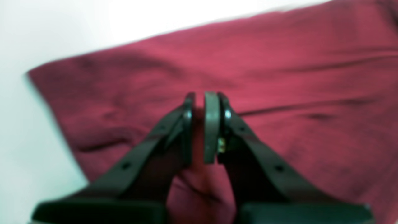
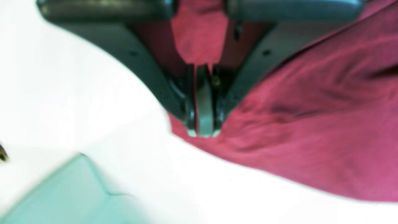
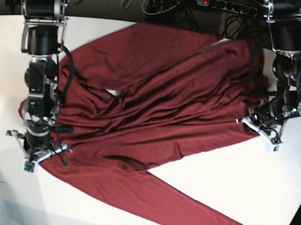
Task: Layout the t-shirt on the table in an organized manner, then fold the t-shirt properly
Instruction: 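Move both grippers outward to the shirt's side edges and grasp them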
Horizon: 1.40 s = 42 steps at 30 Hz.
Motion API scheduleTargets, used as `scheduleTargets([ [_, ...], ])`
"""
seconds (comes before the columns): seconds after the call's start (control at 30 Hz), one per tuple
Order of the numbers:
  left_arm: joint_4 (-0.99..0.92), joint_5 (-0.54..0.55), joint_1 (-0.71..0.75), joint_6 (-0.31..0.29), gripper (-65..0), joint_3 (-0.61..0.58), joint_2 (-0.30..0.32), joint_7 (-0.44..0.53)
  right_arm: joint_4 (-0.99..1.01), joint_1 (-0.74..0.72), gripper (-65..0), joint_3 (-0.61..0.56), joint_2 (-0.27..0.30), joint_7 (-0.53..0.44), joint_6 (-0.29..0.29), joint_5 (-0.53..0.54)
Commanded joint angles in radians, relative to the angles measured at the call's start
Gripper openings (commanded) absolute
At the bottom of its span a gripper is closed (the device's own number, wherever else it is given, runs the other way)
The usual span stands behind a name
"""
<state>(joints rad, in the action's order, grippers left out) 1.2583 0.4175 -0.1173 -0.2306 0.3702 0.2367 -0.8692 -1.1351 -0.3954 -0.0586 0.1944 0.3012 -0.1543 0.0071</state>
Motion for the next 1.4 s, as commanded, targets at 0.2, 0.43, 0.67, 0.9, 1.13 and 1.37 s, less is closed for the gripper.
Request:
scheduleTargets([
  [0.2,-0.231,-0.104,-0.103,-0.002,-59.8,-0.084,0.036,0.222,-0.133,0.063,-65.0,0.078,0.006,-0.001,-0.003,-0.006],
  [0.43,-0.624,-0.251,-0.328,-0.002,-59.8,-0.231,0.059,0.522,-0.231,0.154,-65.0,0.104,0.052,-0.001,-0.003,-0.008],
  [0.67,-0.938,-0.412,-0.58,0.006,-59.8,-0.313,0.059,0.822,-0.286,0.234,-65.0,0.156,0.093,-0.001,-0.004,-0.008],
  [0.9,-0.943,-0.434,-0.703,0.007,-59.8,-0.314,0.082,0.862,-0.29,0.26,-65.0,0.254,0.093,-0.001,-0.003,-0.008],
  [1.13,-0.648,-0.133,-0.637,0.0,-59.8,-0.314,0.135,0.595,-0.286,0.252,-65.0,0.26,0.093,-0.001,-0.003,-0.008],
  [1.37,-0.094,0.087,-0.279,0.007,-59.9,-0.314,0.142,0.126,-0.285,0.253,-65.0,0.254,0.087,-0.001,-0.001,-0.006],
])
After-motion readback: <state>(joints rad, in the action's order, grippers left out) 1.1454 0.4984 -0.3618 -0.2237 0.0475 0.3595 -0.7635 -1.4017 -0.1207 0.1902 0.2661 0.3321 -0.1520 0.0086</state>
